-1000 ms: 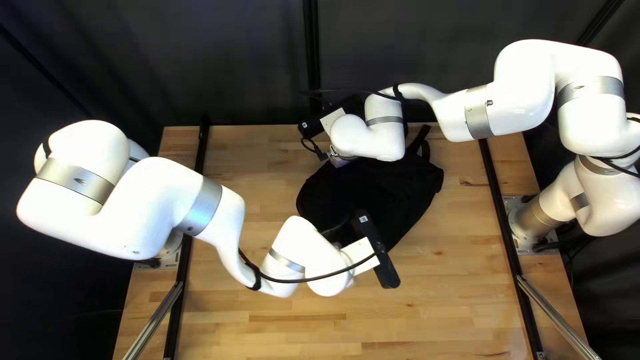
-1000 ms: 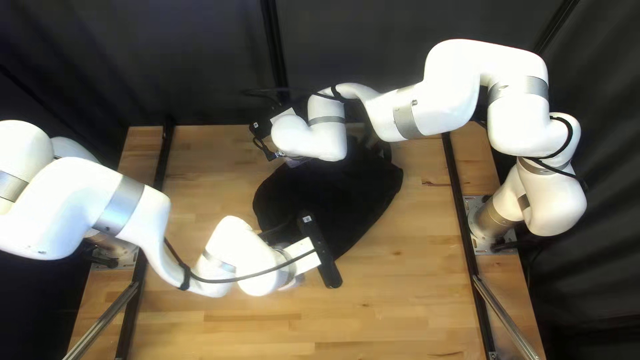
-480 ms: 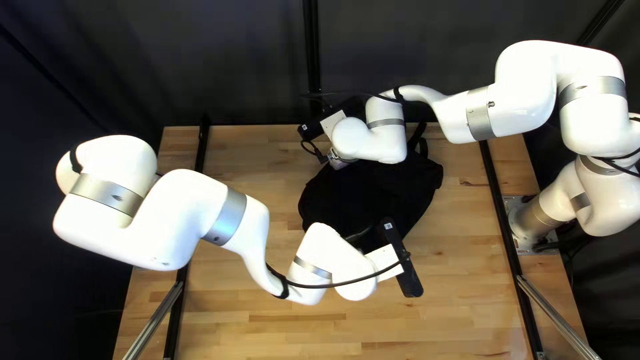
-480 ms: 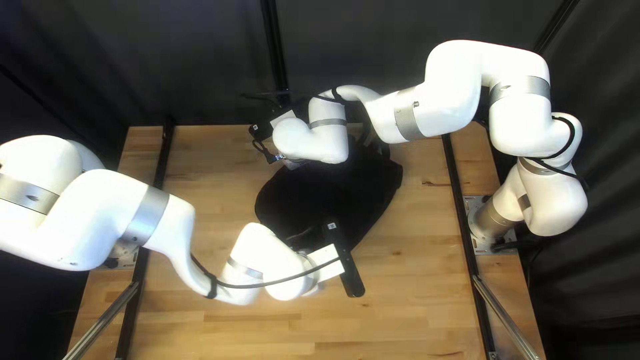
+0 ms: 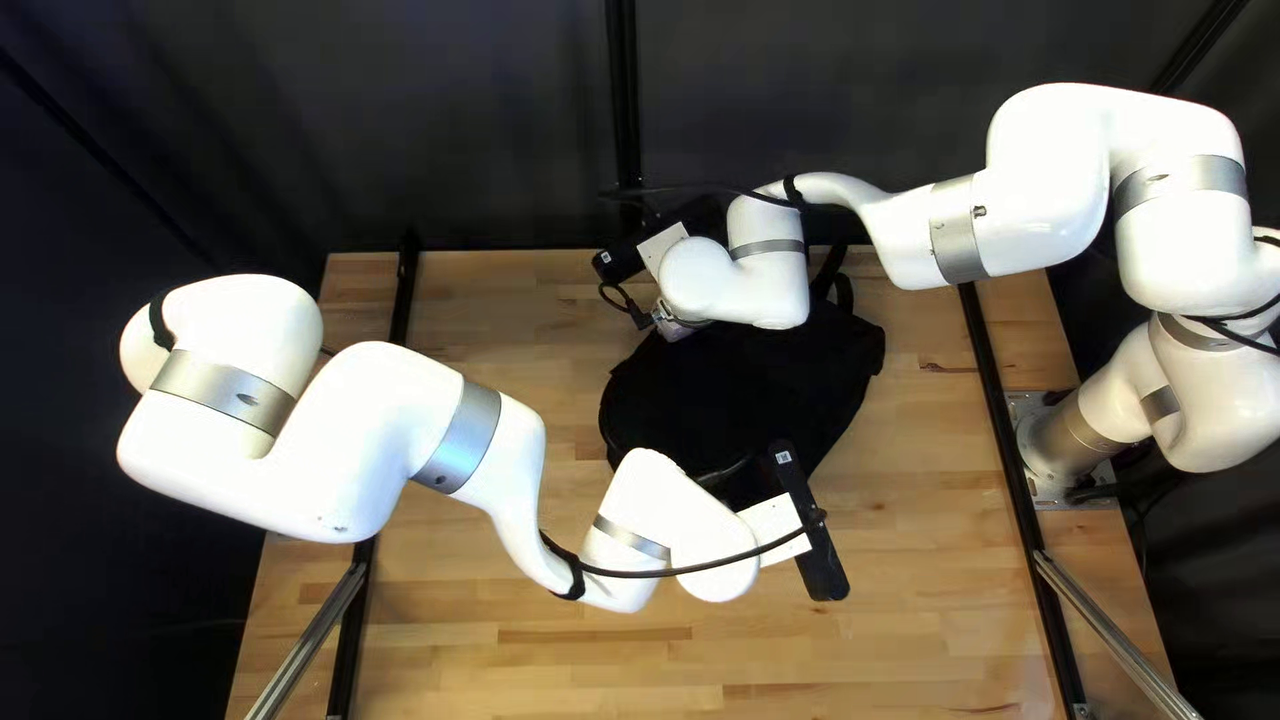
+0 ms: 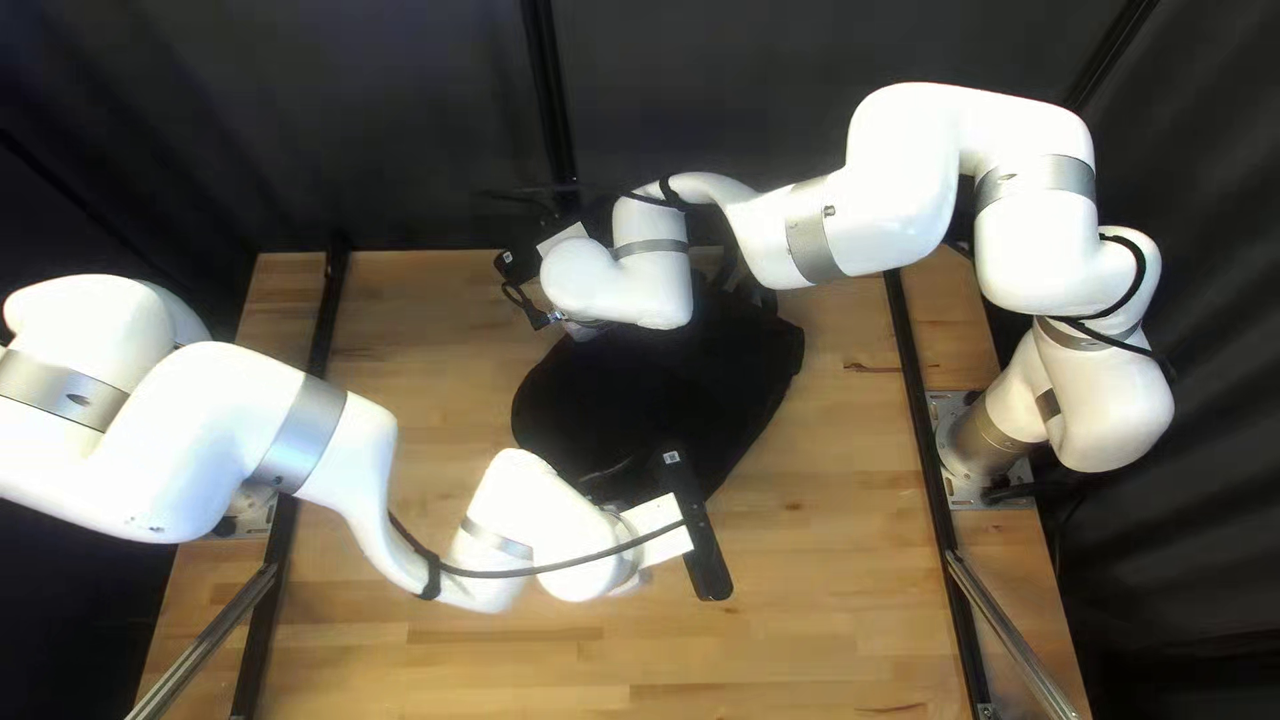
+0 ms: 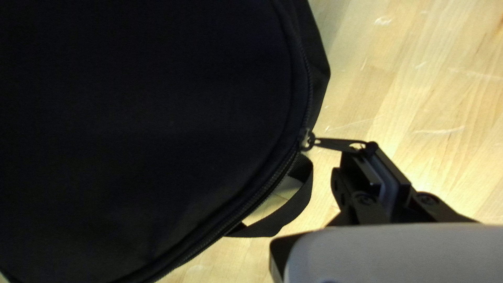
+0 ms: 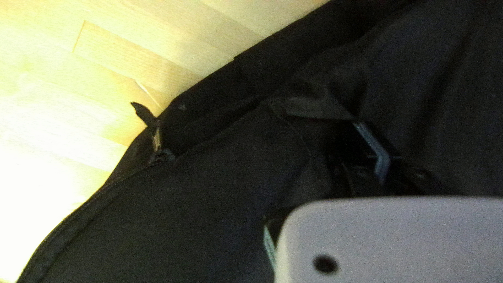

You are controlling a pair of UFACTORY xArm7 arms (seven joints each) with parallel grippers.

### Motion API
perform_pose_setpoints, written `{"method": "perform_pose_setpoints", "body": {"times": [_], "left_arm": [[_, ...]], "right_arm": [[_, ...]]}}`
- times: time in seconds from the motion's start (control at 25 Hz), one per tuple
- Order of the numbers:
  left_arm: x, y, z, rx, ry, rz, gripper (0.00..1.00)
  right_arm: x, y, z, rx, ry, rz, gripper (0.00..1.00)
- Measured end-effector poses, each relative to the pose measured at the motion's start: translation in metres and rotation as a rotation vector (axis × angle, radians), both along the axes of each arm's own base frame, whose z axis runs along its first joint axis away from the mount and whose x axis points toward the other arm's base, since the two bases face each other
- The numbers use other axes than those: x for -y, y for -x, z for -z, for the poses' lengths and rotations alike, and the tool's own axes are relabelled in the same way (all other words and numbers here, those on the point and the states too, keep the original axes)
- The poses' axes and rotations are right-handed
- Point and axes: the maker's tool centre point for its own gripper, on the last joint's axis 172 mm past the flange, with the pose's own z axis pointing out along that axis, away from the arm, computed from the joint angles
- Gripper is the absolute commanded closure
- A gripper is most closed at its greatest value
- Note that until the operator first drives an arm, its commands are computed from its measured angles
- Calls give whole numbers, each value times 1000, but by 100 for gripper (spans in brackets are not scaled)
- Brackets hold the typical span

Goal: Remove a lunch box from a kids backpack

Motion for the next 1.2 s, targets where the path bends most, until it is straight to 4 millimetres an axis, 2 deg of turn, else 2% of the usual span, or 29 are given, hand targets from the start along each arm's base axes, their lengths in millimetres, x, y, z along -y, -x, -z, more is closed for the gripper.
{"method": "perform_pose_setpoints", "body": {"times": [0.4,0.6,0.76,0.92,1.2], "left_arm": [[5,8,7,-7,-7,-22,100],[11,-1,7,-11,-3,-28,100],[13,-3,5,-14,-1,-24,100],[12,-3,5,-15,1,-24,100],[4,-7,-1,-18,-3,-29,100]], "right_arm": [[0,-2,2,-6,10,-8,100],[3,-45,-9,19,23,-9,100],[8,-71,-8,17,20,0,100],[11,-77,-7,7,9,29,100],[4,-76,-8,11,-2,68,100]]}}
